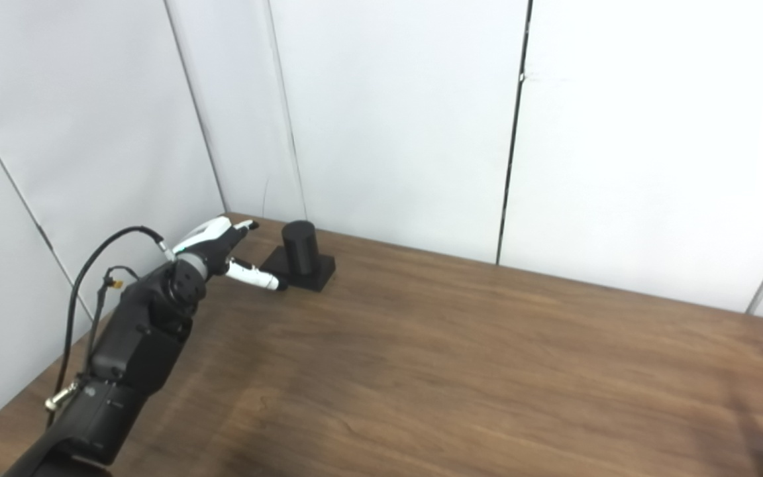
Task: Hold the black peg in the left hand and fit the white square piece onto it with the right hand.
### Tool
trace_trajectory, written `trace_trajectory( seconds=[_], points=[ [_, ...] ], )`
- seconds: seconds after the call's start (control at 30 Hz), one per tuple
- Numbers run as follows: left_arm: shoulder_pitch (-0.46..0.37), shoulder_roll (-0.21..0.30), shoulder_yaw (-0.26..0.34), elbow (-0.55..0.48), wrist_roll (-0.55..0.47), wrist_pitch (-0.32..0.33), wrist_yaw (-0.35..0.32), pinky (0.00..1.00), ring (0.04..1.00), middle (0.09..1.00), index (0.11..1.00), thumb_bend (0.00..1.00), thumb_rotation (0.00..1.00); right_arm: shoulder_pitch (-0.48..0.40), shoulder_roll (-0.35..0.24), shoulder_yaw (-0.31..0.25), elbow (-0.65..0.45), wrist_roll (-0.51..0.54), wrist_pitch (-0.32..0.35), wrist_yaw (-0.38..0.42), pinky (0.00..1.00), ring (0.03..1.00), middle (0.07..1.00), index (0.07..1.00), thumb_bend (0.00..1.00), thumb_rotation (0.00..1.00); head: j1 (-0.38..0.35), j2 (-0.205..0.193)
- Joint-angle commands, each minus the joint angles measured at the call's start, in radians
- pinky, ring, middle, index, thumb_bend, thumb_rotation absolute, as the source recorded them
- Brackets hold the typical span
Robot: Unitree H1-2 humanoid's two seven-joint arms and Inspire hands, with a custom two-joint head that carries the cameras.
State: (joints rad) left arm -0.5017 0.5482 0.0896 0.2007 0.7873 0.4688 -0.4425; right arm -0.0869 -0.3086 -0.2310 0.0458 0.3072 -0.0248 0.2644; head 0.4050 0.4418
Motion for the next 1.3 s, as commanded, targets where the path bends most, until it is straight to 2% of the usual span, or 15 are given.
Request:
trace_trajectory(
  seconds=[0.0, 0.33, 0.6, 0.77, 1.03, 1.27],
  points=[
    [-0.046, 0.021, 0.003, -0.010, 0.003, 0.001, 0.035, 1.00, 1.000, 1.000, 0.971, 1.00, 0.36, 0.000, 0.006, -0.001, 0.024, 0.011, -0.044, 0.005, 1.00, 1.000, 0.940, 1.000, 0.55, 0.89, -0.001, -0.001],
    [-0.060, 0.019, -0.005, 0.016, 0.008, 0.001, 0.025, 1.00, 1.000, 1.000, 0.965, 1.00, 0.34, -0.007, -0.006, -0.004, 0.024, 0.014, -0.028, 0.009, 1.00, 1.000, 0.934, 1.000, 0.53, 0.92, -0.007, 0.005],
    [-0.117, 0.049, -0.055, 0.116, -0.049, -0.001, 0.028, 1.00, 1.000, 1.000, 0.964, 1.00, 0.29, 0.006, -0.014, -0.007, -0.010, 0.018, -0.003, 0.007, 1.00, 1.000, 0.927, 1.000, 0.55, 0.93, -0.025, 0.018],
    [-0.159, 0.051, -0.082, 0.178, -0.087, 0.001, 0.017, 1.00, 1.000, 1.000, 0.958, 1.00, 0.25, 0.021, -0.025, -0.013, -0.025, 0.030, 0.000, 0.015, 1.00, 1.000, 0.929, 1.000, 0.56, 0.94, -0.043, 0.026],
    [-0.198, 0.023, -0.148, 0.256, -0.112, -0.005, 0.065, 1.00, 1.000, 1.000, 0.964, 1.00, 0.26, 0.053, -0.049, -0.024, -0.072, 0.037, 0.007, 0.011, 1.00, 1.000, 0.916, 1.000, 0.53, 0.94, -0.065, 0.033],
    [-0.219, 0.017, -0.208, 0.314, -0.152, -0.027, 0.113, 1.00, 1.000, 1.000, 0.962, 1.00, 0.29, 0.079, -0.060, -0.028, -0.086, 0.035, 0.009, 0.012, 1.00, 1.000, 0.900, 1.000, 0.58, 0.93, -0.085, 0.033]
  ],
)
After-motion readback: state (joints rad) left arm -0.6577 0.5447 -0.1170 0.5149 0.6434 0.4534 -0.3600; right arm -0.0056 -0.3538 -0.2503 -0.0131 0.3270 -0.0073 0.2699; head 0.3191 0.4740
